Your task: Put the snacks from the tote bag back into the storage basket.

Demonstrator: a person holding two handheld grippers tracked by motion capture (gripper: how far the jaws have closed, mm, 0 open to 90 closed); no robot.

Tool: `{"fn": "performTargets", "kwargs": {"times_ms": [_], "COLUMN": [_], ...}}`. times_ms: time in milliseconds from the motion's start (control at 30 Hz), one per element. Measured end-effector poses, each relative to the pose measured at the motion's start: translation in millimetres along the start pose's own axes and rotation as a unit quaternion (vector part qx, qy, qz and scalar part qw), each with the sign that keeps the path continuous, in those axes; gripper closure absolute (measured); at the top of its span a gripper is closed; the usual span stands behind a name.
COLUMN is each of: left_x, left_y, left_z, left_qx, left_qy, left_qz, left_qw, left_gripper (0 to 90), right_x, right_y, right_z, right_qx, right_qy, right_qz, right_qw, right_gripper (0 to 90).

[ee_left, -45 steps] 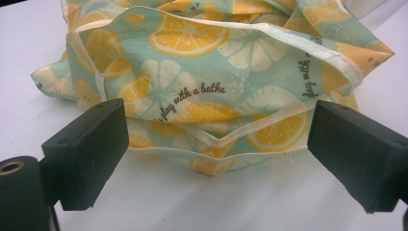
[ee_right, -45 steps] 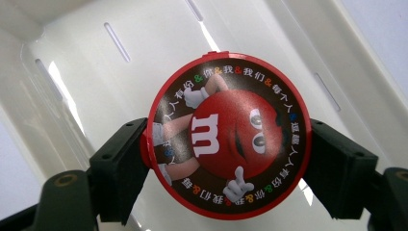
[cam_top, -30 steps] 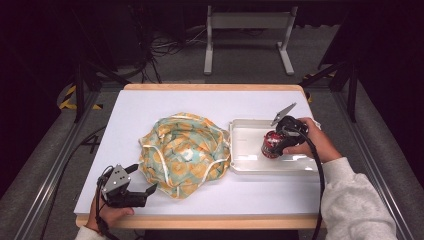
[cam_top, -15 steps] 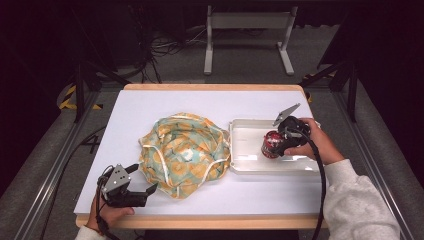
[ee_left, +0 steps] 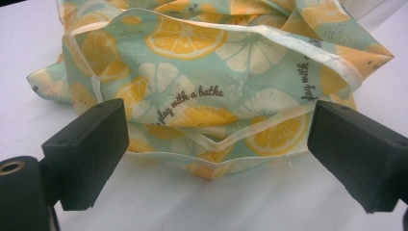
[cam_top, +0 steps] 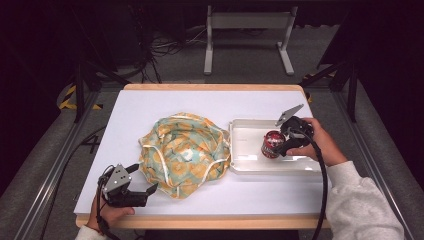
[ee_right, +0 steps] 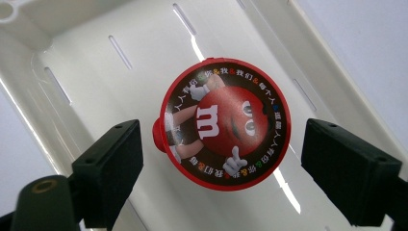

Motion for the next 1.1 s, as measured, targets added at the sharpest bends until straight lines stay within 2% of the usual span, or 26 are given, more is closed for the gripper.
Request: {"fn": "performTargets", "kwargs": {"times_ms": [333, 767, 1100], "left_x": [0.3, 0.3, 0.8], "left_y": [0.2, 0.2, 0.5], "left_z": [0.2, 0.0, -0.4], "left_qx": [0.0, 0.0, -0.001], "left_qy": [-0.002, -0.001, -0.002], "left_qz": [-0.001, -0.001, 0.0], "left_qw": [1.0, 1.0, 1.0], "left_gripper": [7.8, 7.8, 7.8], "right_x": [-3.5, -10.5, -15.0], "right_y": [-0.5, 1.1, -1.6], "right_z": [4.9, 17.0, 27.0], "right_qx": [-0.002, 0.012, 0.019], "right_qy": [0.004, 0.02, 0.027], "right_qz": [0.006, 0.021, 0.018], "right_qw": [1.0, 0.9995, 0.9993], "right_gripper": [15.1, 14.6, 14.3]}}
Point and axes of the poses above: each handheld gripper's, and its own axes: x roughly forward along the jaws, z roughly out of its underside, y roughly to its right, the point moved 3 cm from there along x, roughly forward along the jaws, and after that the axes turned 14 degrees about z, right-handed, at the moved point
